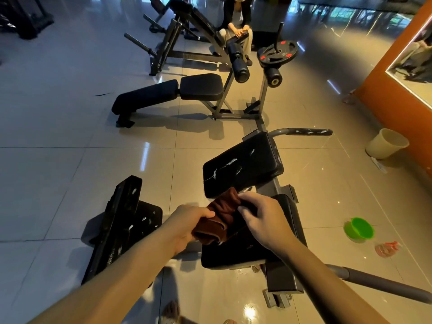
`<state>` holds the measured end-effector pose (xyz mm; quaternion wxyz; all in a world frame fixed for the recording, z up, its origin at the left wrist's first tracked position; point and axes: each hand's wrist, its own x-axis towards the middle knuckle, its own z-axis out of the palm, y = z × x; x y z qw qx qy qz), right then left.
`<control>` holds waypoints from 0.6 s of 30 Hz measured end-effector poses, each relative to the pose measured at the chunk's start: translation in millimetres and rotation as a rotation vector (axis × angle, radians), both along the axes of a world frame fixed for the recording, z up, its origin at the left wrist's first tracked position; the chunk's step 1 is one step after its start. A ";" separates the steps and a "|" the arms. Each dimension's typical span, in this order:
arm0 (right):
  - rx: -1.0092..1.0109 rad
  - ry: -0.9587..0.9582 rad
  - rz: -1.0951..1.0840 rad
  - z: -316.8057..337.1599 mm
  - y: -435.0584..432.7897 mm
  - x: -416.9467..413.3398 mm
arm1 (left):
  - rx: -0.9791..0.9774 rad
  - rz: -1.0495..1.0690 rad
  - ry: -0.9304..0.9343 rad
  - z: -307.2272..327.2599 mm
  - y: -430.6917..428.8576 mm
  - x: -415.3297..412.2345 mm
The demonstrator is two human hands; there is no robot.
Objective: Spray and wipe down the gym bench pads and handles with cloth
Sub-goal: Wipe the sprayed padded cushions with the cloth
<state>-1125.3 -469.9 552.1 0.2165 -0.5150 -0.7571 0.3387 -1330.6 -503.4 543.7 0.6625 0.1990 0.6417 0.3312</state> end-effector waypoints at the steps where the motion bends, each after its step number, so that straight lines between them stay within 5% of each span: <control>1: -0.076 0.099 0.009 4.1 -0.7 0.1 | 0.033 -0.013 0.059 0.4 -1.0 0.8; 4: -0.384 0.417 -0.114 15.1 5.3 5.3 | 0.161 -0.150 0.127 7.2 -6.6 3.1; 9: -0.804 0.620 -0.303 13.9 30.1 29.6 | 0.462 -0.314 0.150 25.2 -18.1 13.0; 13: -0.984 0.619 -0.218 16.6 32.1 34.8 | 0.730 -0.304 0.334 33.2 -20.3 26.1; 18: -1.208 0.678 -0.019 15.4 30.4 41.0 | 0.799 -0.248 0.294 48.7 -22.8 44.2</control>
